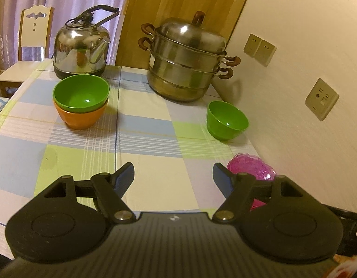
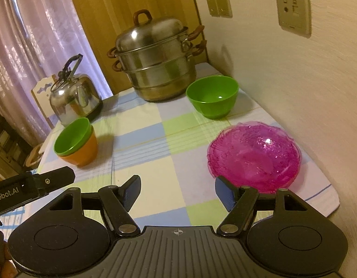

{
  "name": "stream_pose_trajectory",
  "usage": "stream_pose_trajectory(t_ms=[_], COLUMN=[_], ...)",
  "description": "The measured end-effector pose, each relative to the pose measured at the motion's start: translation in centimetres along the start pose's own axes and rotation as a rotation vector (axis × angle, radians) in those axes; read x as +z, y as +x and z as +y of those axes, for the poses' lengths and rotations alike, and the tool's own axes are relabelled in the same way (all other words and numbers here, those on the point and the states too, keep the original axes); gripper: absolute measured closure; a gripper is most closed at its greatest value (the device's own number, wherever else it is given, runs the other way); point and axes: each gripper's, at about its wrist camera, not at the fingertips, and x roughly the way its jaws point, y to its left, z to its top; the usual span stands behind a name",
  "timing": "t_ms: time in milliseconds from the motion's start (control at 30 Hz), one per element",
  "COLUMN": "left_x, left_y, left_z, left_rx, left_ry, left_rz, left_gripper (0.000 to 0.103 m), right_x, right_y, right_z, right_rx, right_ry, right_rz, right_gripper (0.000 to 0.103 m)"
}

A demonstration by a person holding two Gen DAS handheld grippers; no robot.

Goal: Organize plates and bowls
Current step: 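Withdraw both grippers and move them to the small green bowl by the wall, then close both grippers on the rim of the small green bowl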

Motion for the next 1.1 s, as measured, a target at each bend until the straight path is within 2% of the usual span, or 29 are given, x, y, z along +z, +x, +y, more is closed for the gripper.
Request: stream_pose_trajectory(t_ms=[133,467,733,933,1100], left_x=[0.0,1.3,3.9,6.7,8.6], left_y=[0.4,4.7,11.6,18.2,23.4], left_z=[-0.5,-3.3,-5.8,-7.3,-8.4], left_rx=[0.010,-0.038,-0.071,-0.078,-0.066], left_ry=[0.022,0.040,0.024,0.015,0.037], left_rz=[0.003,0.051,0.099,0.123,0.137], left_gripper=[0.025,0.024,0.024,0.024,0.027], right_x=[0.1,2.6,6.9,9.8,12.0], right_y=[0.0,1.1,4.5,9.2,13.1], right_z=[-0.8,-5.8,-10.3,-12.7,-13.3], right_rx=[-0.001,-0.042,-0.079,-0.084,-0.096], right_ry=[0.018,0.105,0.145,0.163,0.124], right_rz=[-0.001,-0.019,-0.027,0.007,0.022], right_gripper=[0.032,0.032,0.032,0.032,0.032])
